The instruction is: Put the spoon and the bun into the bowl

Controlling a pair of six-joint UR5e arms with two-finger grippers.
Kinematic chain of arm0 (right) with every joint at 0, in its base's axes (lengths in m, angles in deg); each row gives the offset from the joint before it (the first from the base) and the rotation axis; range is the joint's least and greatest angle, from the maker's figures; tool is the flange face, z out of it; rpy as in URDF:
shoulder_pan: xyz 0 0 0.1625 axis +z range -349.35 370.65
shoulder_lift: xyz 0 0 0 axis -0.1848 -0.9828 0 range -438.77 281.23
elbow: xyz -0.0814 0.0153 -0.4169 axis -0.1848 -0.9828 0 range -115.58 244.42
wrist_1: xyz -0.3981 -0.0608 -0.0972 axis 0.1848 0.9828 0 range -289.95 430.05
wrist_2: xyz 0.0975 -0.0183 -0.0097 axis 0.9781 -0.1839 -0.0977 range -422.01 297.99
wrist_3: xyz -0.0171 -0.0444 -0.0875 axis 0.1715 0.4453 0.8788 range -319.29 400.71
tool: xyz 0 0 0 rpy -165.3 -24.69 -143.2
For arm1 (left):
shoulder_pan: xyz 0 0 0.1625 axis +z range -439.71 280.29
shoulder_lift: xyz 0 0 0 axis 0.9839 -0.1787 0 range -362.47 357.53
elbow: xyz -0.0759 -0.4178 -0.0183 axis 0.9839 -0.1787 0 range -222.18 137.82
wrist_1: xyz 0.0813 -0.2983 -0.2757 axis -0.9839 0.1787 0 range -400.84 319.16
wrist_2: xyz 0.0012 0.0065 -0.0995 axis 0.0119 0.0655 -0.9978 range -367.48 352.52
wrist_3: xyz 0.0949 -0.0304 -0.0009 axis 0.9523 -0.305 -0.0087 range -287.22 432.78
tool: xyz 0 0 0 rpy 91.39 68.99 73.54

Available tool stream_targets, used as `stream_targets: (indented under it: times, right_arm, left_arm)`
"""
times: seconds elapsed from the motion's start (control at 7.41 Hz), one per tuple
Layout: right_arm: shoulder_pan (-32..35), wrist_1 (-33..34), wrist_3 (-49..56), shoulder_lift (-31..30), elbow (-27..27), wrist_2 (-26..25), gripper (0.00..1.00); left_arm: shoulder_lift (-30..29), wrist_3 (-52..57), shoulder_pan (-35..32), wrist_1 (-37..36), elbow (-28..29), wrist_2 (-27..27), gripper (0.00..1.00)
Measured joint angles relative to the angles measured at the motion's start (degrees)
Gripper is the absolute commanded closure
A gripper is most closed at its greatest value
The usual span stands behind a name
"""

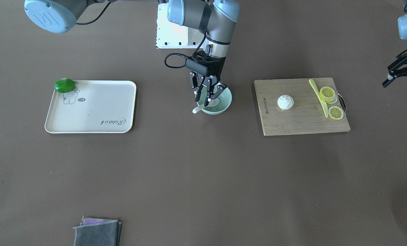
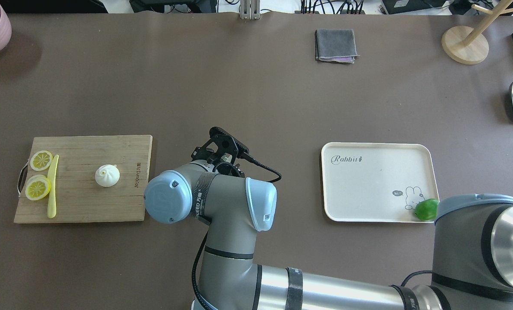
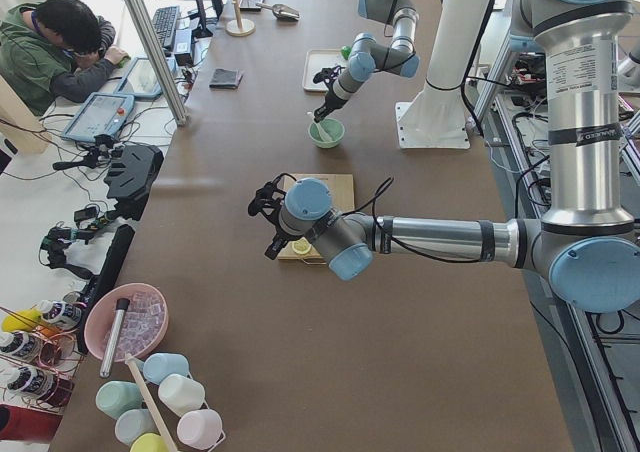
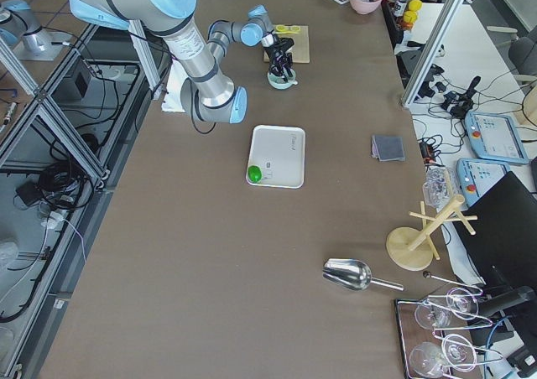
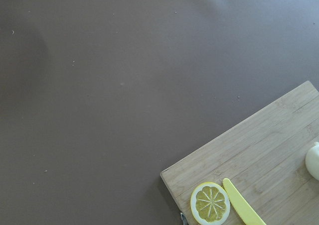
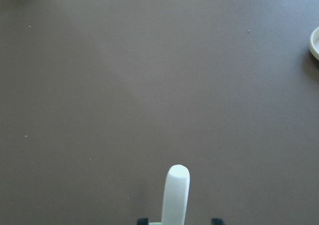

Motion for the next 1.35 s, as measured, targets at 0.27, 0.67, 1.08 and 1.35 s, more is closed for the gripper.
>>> stream_targets:
  times: [0.27,0.67,1.08,1.35]
  right_arm:
    - [2.0,0.8,8.6,-3.2,6.8,1.6,0.0]
    - [9.6,0.8,29.1,-20.0,29.7,14.3,0.0]
    - [22.9,0.3,52.2,-33.9,42.8,31.4,0.0]
    - [33.1,0.2,70.2,-39.4,43.8,42.7,0.0]
  left_arm:
    - [-1.2,-5.0,1.3,0.9,-0.5,-0.1,0.0]
    - [-3.5,-15.7,9.4,1.9,-4.2,4.5,0.0]
    - [-4.6,-20.4,22.9,1.9,-6.8,21.3,0.01]
    - [-6.6,-24.1,31.2,1.8,-7.2,30.0,0.02]
